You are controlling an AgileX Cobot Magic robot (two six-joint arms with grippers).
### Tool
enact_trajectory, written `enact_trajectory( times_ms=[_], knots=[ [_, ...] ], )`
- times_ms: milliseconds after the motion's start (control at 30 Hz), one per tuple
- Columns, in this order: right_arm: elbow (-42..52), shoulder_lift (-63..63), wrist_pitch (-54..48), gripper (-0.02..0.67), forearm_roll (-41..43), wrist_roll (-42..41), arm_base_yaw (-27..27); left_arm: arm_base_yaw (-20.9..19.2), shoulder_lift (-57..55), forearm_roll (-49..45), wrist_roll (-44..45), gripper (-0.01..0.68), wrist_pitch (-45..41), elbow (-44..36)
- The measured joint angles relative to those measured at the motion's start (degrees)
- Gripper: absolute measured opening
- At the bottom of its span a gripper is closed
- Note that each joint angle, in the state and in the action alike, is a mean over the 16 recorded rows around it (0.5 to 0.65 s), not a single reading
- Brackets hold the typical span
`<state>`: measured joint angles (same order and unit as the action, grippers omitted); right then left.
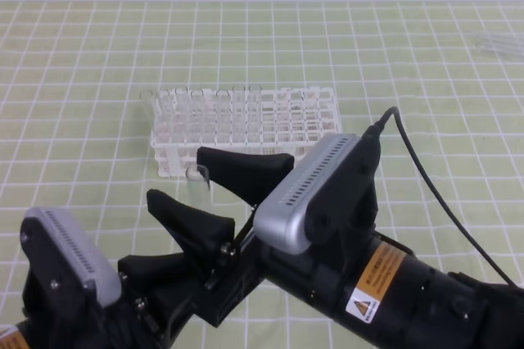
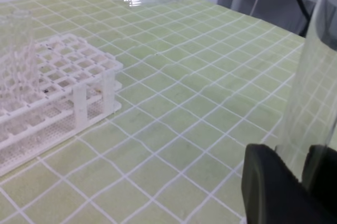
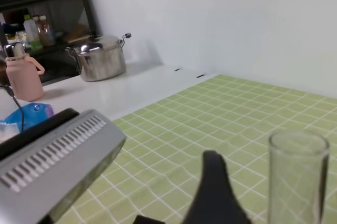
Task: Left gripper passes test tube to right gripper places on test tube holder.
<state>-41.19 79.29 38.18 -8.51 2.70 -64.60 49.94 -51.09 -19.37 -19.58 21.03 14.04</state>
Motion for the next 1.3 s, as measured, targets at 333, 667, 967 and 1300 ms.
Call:
enact_trajectory(
  times_ms=[333,667,967,1300],
  knots=[
    [-0.01,0.08,-0.36,0.329,0.14,0.0,0.0,-0.02,-0.01,-1.91,-0.08,0.053,-0.34,0.02],
    [-0.01,0.08,-1.32,0.238,0.65,0.0,0.0,-0.04,-0.02,-1.95,-0.12,0.041,-0.28,0.04],
    [-0.01,0.08,-1.1,0.143,1.71,-0.01,0.0,-0.03,-0.01,-1.87,-0.12,0.053,-0.43,0.02],
    [-0.01,0.08,-0.67,0.1,2.25,-0.27,0.05,-0.02,-0.01,-1.76,-0.17,0.059,-0.47,0.01]
  ],
)
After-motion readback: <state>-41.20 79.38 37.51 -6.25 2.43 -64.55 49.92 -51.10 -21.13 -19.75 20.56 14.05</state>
